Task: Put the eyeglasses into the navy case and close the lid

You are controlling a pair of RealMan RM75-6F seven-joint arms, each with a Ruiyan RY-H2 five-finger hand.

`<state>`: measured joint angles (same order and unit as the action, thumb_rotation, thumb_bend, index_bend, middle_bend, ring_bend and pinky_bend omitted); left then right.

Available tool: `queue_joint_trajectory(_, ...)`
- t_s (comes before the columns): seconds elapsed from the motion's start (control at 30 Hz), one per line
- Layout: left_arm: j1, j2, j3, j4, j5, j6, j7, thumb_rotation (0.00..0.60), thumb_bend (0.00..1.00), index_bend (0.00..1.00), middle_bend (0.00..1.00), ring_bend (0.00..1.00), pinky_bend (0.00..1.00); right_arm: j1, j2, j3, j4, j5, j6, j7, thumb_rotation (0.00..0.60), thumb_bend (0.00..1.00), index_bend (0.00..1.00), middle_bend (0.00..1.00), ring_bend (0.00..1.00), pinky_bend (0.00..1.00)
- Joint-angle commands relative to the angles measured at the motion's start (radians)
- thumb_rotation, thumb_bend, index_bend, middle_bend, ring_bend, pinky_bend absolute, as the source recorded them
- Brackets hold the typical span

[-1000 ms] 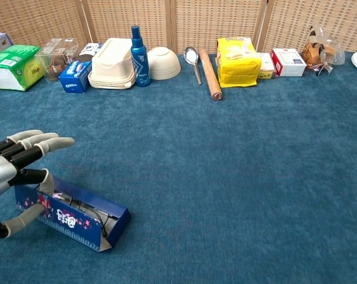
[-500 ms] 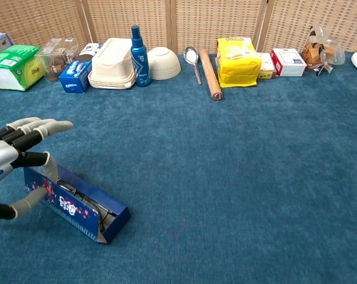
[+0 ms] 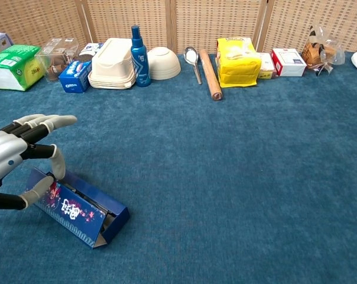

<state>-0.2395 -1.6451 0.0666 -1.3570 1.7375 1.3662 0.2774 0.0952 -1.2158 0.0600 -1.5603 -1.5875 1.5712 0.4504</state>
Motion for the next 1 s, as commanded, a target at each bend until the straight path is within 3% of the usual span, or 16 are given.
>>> queue_joint_trajectory(0.03,-0.008,-0.005,-0.005,0.001,-0.006,-0.010,0.008,0.593,0.49,0.48,0.04,0.00,0.00,-0.002,0.001,0.000,0.002,0.000,0.002,0.003,0.600,0.24,0.04,0.29,0.26,0.31)
queue_joint_trajectory(0.67,-0.045,-0.038,-0.028,0.037,-0.060,-0.068,0.041,0.590,0.49,0.47,0.03,0.00,0.00,-0.012,0.000,-0.004,0.008,-0.004,0.008,0.023,0.600,0.24,0.04,0.29,0.26,0.31)
queue_joint_trajectory(1.0,-0.059,-0.055,-0.036,0.044,-0.083,-0.085,0.067,0.579,0.48,0.36,0.00,0.00,0.00,-0.013,0.005,-0.006,0.006,-0.006,0.005,0.026,0.599,0.24,0.04,0.29,0.27,0.31)
